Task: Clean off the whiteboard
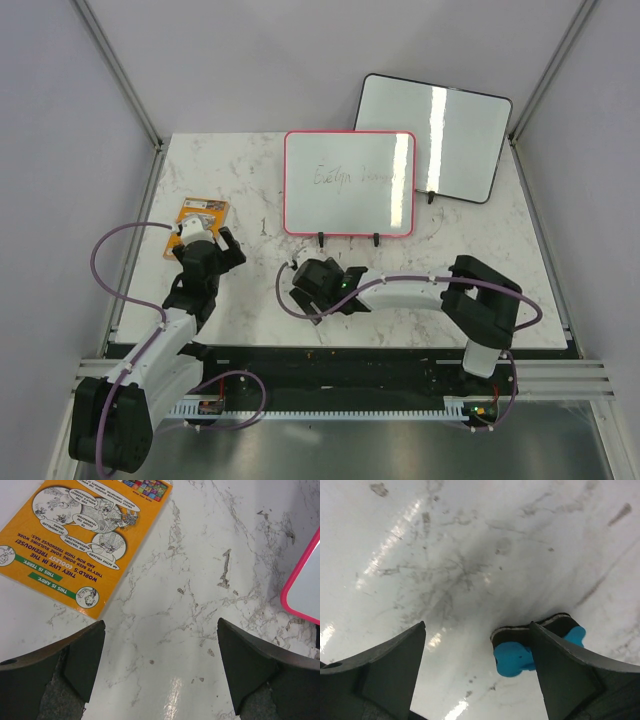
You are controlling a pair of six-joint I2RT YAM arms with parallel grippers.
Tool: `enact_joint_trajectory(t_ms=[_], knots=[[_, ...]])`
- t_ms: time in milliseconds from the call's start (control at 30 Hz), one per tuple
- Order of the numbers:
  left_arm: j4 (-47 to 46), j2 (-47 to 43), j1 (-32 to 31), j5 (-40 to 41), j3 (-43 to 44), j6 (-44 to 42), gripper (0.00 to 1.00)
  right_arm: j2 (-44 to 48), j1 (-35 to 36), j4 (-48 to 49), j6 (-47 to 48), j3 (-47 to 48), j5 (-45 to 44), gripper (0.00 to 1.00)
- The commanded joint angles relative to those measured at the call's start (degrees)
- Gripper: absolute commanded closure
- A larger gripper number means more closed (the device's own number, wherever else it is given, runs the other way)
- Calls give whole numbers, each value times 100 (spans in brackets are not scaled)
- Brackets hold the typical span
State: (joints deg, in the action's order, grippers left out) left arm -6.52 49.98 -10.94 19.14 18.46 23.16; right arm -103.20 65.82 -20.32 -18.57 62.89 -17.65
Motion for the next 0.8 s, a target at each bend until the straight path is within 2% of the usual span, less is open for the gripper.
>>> enact_joint_trajectory(t_ms=[0,100,267,300,333,367,400,433,467,767], knots=[[-235,-40,39,-33,105,154,0,966,9,-52,-454,-408,-608,9],[-227,-32,39,-33,105,154,1,1705,10,299,-691,-848,-862,9],[-235,-40,39,-50,97,145,0,2907,10,344,-1148,-1604,-1231,11],[-235,-32,39,-50,97,145,0,3041,1,327,-1280,-1709,-1250,17],[-235,-32,39,-50,97,145,1,3216,-8,292,-1333,-1893,-1250,25],[-235,-32,39,-50,97,145,1,3270,-17,265,-1403,-1956,-1267,42],[-235,-40,48,-59,97,136,1,3314,-25,143,-1517,-2009,-1319,85],[-235,-49,48,-68,97,136,0,3358,-17,107,-1684,-2096,-1337,96],[-244,-49,39,-68,88,136,1,3368,-17,81,-1755,-2149,-1320,100],[-235,-102,39,-85,70,128,1,2612,-429,141,-1967,-2299,-942,100]])
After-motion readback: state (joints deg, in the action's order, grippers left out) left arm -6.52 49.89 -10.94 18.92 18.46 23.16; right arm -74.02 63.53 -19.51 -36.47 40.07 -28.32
